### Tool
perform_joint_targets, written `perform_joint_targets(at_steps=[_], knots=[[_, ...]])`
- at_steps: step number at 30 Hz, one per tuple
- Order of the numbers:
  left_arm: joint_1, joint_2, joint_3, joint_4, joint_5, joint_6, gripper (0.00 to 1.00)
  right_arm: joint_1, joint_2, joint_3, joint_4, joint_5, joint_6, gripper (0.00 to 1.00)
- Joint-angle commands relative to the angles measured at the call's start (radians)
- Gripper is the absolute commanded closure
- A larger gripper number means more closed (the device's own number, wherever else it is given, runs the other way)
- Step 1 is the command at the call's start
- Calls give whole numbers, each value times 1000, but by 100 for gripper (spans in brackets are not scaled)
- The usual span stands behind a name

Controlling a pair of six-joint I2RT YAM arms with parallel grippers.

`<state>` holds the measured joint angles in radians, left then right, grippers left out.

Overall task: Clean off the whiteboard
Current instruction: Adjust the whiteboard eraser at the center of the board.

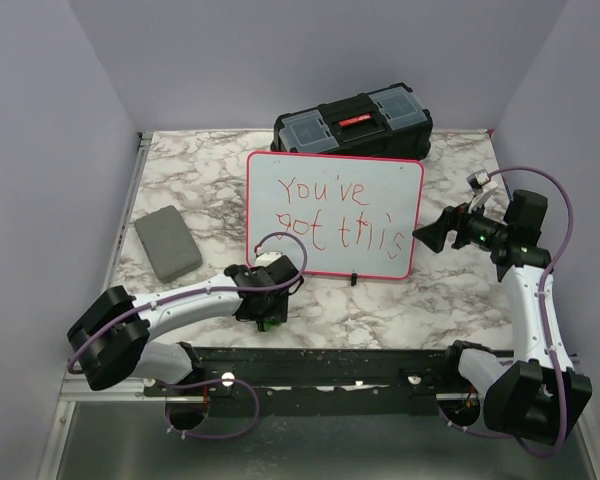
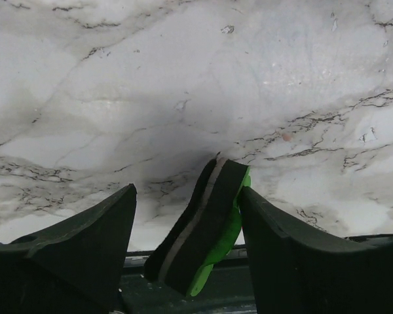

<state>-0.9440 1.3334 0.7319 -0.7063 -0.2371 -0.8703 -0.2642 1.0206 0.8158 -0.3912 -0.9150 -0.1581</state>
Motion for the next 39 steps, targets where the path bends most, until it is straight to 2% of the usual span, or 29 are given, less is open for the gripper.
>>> perform_joint_targets(at_steps=[1, 9, 17, 22, 33, 39], knots=[[-3, -62, -53, -35, 32, -77, 37, -12, -14, 2, -11, -33, -2, 0], [10, -135, -75, -39, -18, -122, 36, -12, -18, 2, -11, -47, -2, 0], [14, -148, -25, -39, -72, -26, 36, -13, -21, 1, -11, -54, -1, 0], [-1, -138, 6, -16, -26, 83, 36, -14, -21, 0, -11, -58, -1, 0], [-14, -55, -26, -32, 21, 110, 34, -13, -16, 1, -11, -62, -3, 0], [-16, 7, -33, -33, 60, 109, 36, -13, -18, -1, -11, -58, -3, 0]])
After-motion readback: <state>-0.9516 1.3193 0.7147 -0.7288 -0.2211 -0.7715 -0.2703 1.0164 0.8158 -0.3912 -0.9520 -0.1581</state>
